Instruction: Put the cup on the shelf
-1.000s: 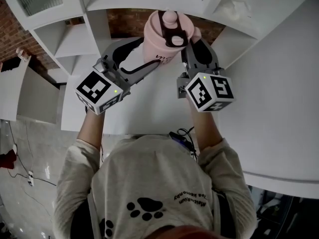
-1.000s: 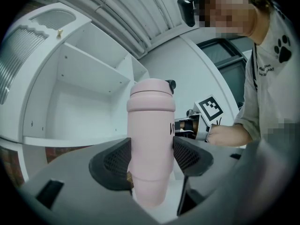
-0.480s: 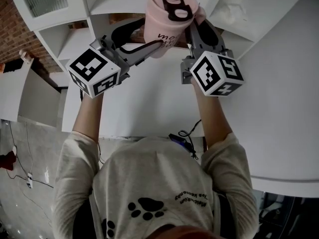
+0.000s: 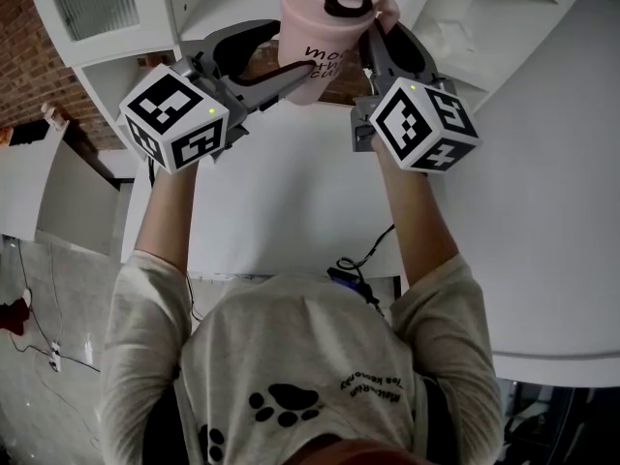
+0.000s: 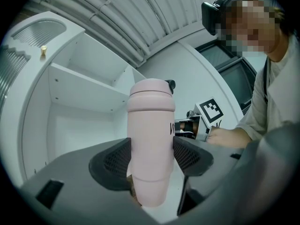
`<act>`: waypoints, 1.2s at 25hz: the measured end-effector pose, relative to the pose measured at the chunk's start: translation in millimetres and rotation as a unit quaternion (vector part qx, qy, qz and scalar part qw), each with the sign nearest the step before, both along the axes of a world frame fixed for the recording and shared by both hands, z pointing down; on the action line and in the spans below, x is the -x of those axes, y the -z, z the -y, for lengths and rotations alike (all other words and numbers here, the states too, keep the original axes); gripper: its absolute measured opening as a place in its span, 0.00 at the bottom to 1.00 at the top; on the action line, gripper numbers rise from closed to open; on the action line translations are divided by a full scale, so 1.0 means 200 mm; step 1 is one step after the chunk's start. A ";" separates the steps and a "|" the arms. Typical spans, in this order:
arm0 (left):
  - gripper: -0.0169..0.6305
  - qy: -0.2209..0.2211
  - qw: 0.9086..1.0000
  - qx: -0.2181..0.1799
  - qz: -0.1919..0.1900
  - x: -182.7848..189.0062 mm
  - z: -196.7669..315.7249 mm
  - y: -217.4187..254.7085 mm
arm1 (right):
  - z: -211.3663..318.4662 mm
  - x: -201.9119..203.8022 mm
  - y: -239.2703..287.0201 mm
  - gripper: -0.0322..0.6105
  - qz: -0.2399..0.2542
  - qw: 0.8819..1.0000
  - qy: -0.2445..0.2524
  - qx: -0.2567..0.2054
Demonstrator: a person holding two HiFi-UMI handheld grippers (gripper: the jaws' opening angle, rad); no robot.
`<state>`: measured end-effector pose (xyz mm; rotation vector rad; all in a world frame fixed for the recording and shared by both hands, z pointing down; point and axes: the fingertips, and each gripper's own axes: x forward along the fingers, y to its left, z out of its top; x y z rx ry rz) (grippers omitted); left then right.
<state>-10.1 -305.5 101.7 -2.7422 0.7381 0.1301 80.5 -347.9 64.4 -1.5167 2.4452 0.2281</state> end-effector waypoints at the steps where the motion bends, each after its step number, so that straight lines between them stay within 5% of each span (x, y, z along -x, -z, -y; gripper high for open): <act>1: 0.47 0.001 1.000 -0.003 0.000 0.00 0.00 0.01 | 0.00 0.00 0.01 0.19 0.001 1.000 0.001 -0.002; 17: 0.48 0.007 0.999 -0.047 0.001 0.01 0.01 0.20 | 0.00 0.01 0.21 0.19 0.009 0.999 0.005 -0.042; 23: 0.48 0.016 0.999 -0.049 -0.002 -0.03 0.19 0.43 | 0.19 -0.02 0.44 0.19 0.011 0.999 0.013 -0.039; 30: 0.48 0.020 0.998 -0.057 -0.001 -0.08 0.32 0.40 | 0.33 -0.08 0.41 0.19 0.019 0.999 0.017 -0.047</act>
